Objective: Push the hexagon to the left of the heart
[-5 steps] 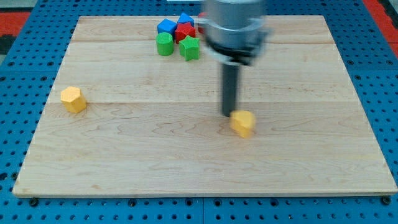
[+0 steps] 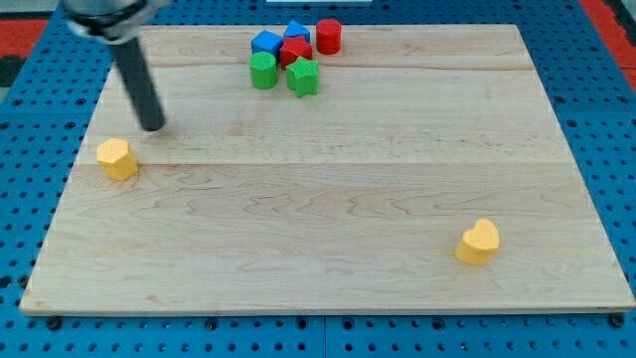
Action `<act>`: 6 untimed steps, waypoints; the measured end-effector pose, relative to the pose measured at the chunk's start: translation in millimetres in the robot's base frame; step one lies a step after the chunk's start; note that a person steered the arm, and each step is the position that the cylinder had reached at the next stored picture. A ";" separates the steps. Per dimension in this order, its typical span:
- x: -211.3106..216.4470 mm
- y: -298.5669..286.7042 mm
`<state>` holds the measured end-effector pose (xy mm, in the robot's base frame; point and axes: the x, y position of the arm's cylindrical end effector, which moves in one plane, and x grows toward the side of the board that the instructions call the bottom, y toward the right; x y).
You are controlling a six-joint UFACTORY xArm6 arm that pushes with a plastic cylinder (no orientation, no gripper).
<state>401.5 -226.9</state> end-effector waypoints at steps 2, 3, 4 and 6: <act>44.4 -74.9; 115.3 -31.5; 122.3 100.8; 98.5 67.7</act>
